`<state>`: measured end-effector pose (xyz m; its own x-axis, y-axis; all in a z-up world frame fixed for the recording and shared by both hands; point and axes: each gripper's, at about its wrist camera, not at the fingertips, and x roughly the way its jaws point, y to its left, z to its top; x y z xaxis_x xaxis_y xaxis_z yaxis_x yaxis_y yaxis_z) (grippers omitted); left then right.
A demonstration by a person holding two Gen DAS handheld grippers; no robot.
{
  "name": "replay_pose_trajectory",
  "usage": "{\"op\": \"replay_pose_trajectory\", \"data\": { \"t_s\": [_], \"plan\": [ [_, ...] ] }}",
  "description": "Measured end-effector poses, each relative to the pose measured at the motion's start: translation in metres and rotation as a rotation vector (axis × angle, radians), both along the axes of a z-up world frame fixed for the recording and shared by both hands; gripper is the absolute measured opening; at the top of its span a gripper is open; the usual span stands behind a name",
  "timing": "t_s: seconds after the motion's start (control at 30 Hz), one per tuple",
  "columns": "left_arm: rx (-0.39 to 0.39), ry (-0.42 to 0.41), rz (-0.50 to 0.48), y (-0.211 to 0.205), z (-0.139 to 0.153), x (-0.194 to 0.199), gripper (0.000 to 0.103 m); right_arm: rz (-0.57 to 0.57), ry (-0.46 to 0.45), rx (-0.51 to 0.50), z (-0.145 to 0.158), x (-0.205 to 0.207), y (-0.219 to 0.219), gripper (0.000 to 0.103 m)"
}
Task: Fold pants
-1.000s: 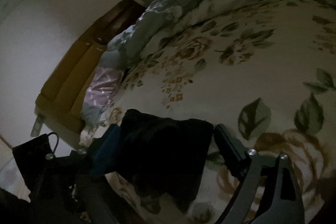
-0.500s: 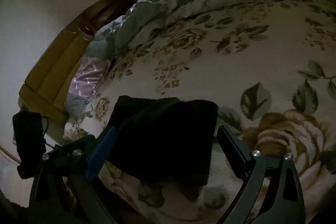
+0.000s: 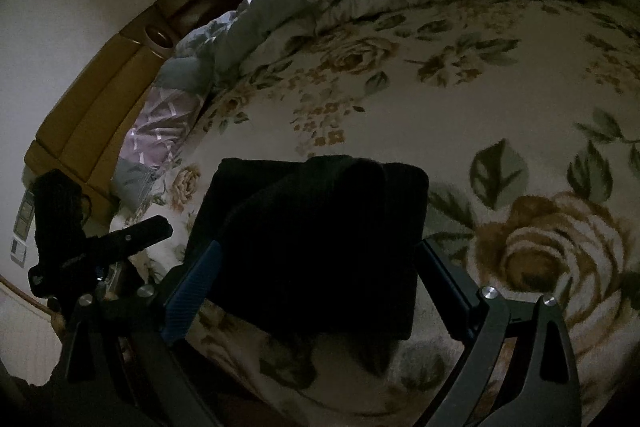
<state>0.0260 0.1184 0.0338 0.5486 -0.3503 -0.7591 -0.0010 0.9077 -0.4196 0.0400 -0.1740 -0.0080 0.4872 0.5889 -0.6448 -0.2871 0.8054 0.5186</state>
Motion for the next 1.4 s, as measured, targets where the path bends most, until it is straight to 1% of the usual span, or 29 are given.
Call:
{"op": "replay_pose_trajectory", "data": {
  "t_s": [0.23,0.6,0.97,1.1,1.4],
  "plan": [
    [-0.001,0.022,0.009,0.003,-0.008,0.004,0.078,-0.017,0.017,0.012,-0.005,-0.002,-0.001,0.097],
    [0.009,0.047,-0.006,0.004,-0.018,0.016,0.078,-0.023,0.042,0.009,-0.012,0.000,-0.003,0.097],
    [0.012,0.095,-0.015,0.003,-0.037,0.035,0.078,-0.031,0.096,0.026,-0.030,0.005,-0.002,0.097],
    [0.007,0.110,-0.016,0.002,-0.044,0.043,0.078,-0.033,0.104,0.025,-0.033,0.007,-0.003,0.097],
    [0.023,0.147,-0.003,0.000,-0.064,0.055,0.078,-0.037,0.127,0.037,-0.048,0.013,-0.008,0.097]
  ]
}}
